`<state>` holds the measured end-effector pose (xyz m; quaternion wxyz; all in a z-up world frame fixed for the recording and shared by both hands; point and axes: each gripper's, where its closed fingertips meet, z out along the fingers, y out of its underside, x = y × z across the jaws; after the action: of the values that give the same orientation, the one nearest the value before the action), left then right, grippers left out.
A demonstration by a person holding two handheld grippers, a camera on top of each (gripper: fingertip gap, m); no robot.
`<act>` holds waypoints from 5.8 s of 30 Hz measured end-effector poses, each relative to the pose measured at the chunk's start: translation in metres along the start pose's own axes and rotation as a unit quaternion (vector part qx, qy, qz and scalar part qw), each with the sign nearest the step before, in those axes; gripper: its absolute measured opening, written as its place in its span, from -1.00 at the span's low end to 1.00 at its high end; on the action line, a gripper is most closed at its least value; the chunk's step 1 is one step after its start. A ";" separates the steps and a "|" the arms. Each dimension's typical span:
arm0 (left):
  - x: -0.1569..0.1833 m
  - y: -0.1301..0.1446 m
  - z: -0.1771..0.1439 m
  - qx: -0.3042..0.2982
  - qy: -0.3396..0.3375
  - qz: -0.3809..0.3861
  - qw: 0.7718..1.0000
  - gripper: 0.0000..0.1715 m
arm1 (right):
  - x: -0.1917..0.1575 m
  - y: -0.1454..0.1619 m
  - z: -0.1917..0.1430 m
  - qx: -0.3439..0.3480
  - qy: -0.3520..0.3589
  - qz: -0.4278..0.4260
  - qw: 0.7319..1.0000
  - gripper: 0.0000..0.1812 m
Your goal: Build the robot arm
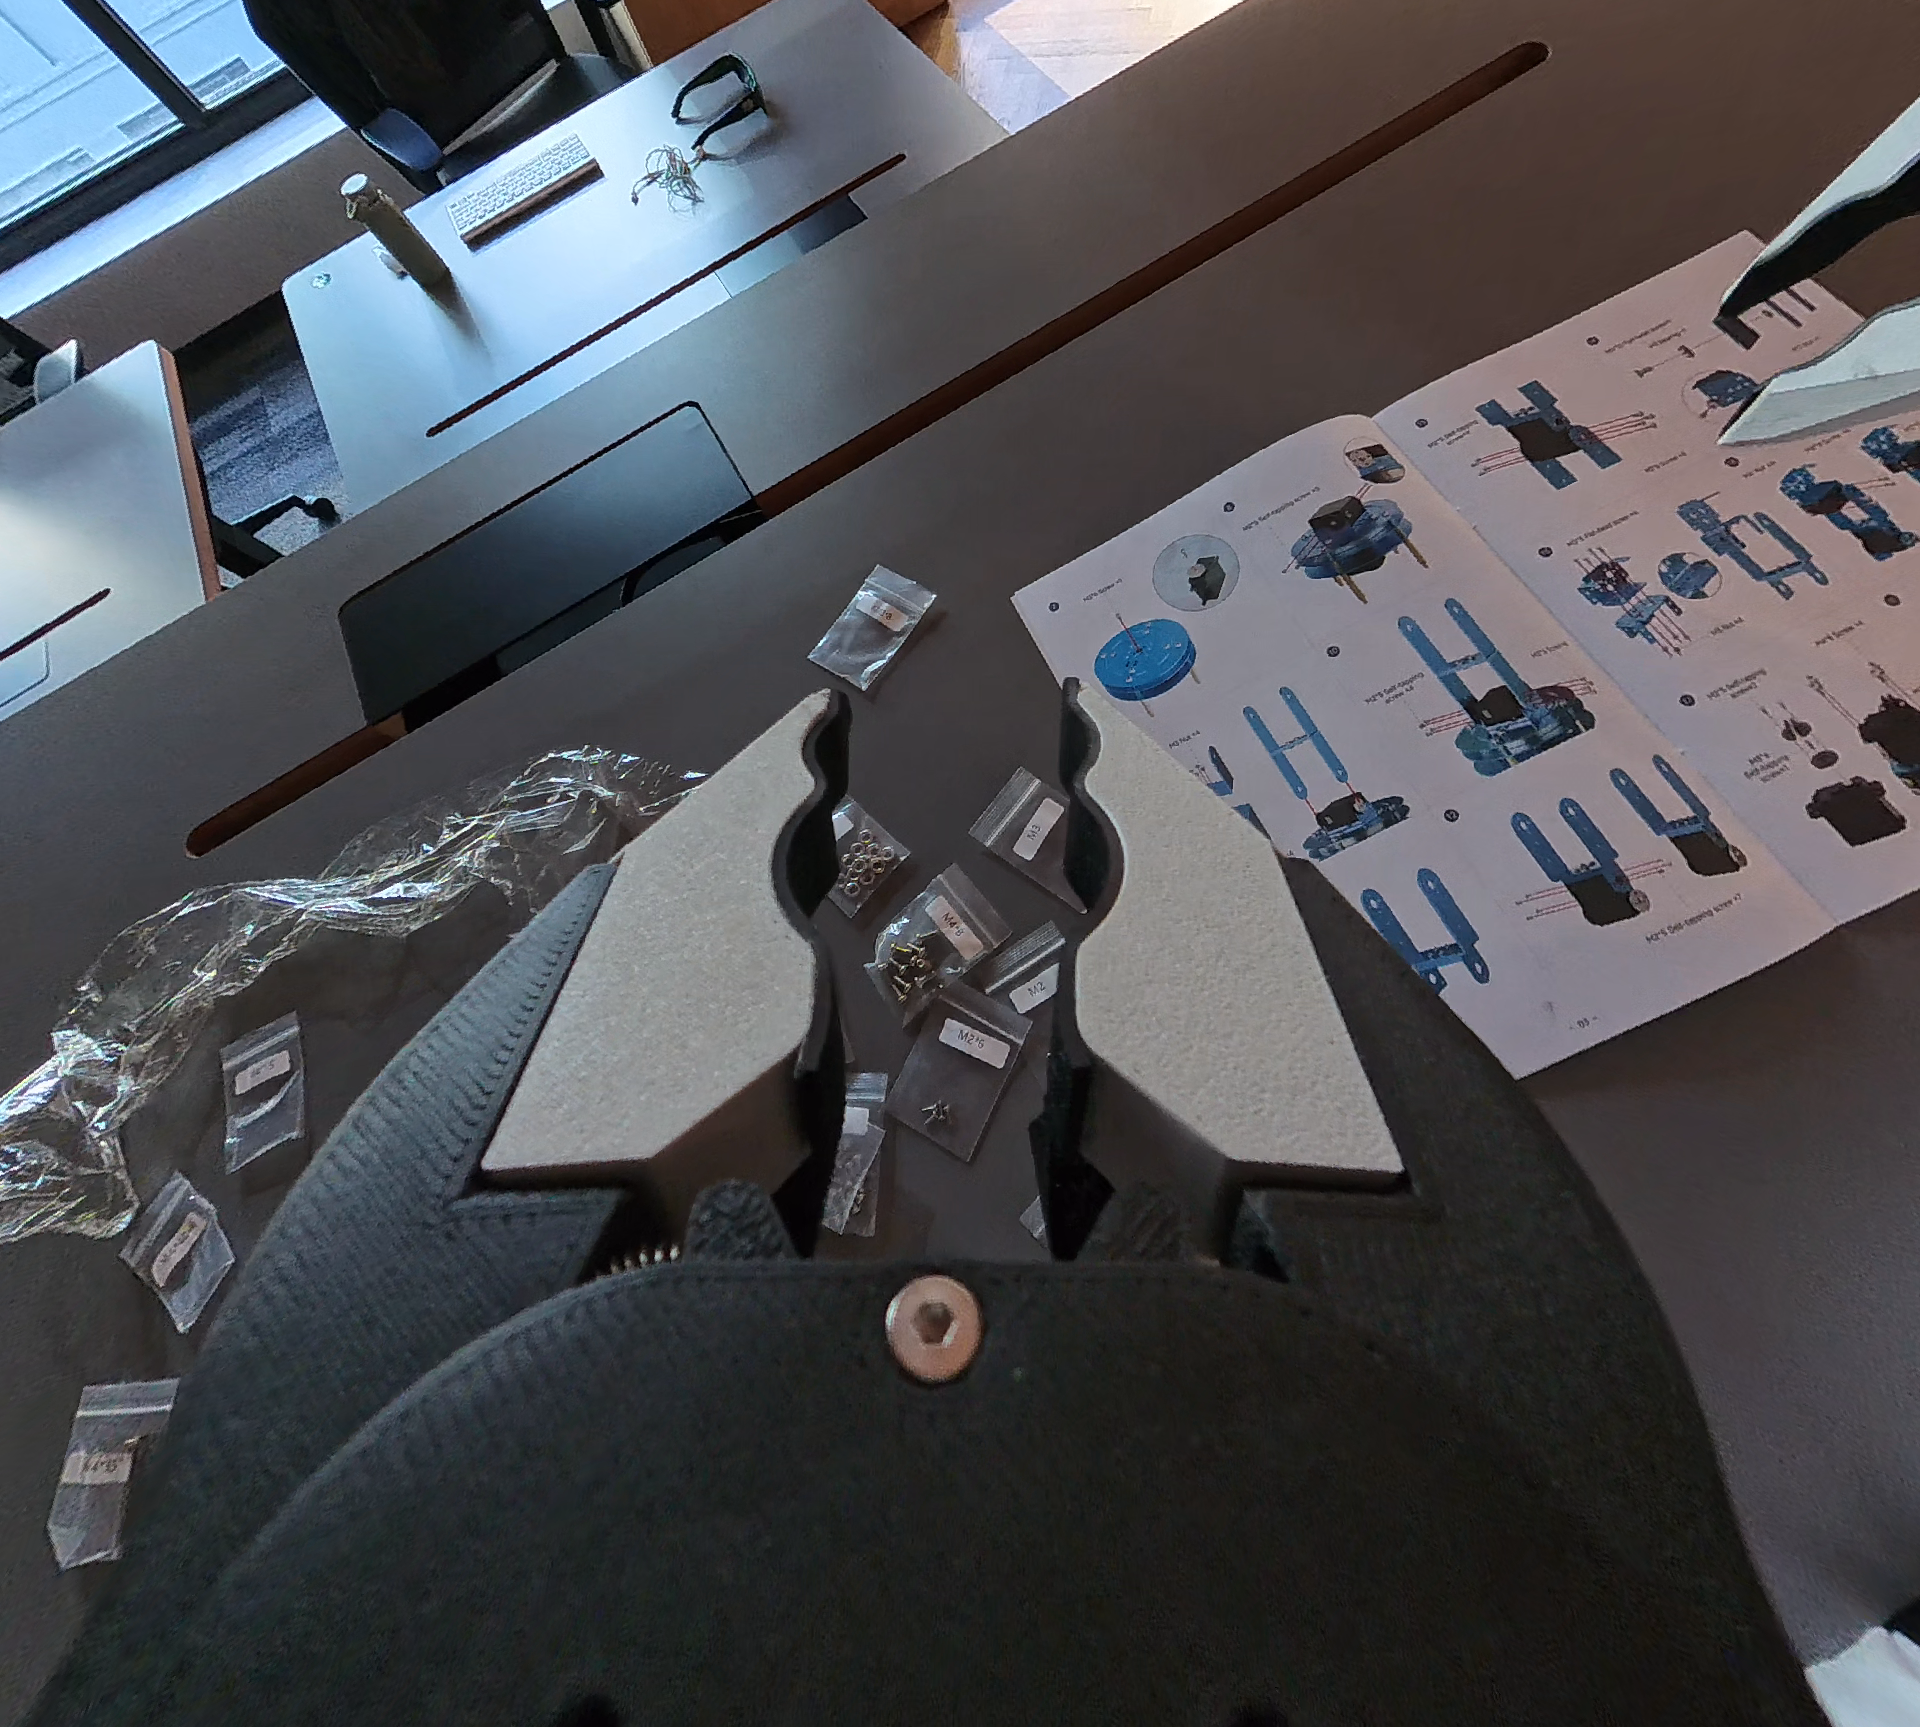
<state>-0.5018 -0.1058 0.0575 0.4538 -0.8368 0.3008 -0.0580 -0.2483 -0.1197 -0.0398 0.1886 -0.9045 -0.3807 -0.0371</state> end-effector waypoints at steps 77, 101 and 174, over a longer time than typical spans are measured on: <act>-0.003 -0.009 -0.011 0.033 -0.006 -0.009 0.999 -0.52 | -0.005 -0.003 0.001 -0.001 0.001 -0.016 1.000 -0.69; -0.002 -0.024 -0.020 0.076 -0.005 -0.017 0.997 -0.50 | -0.003 -0.004 -0.007 0.014 0.010 -0.013 1.000 -0.68; 0.058 0.006 -0.164 0.169 0.096 0.013 0.981 -0.31 | -0.098 0.195 -0.031 0.391 0.155 0.133 0.897 -0.69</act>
<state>-0.5183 -0.2597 0.1380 0.5584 -0.7345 0.3400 -0.1820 -0.1782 -0.3216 -0.0930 0.5874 -0.7826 -0.2062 0.0003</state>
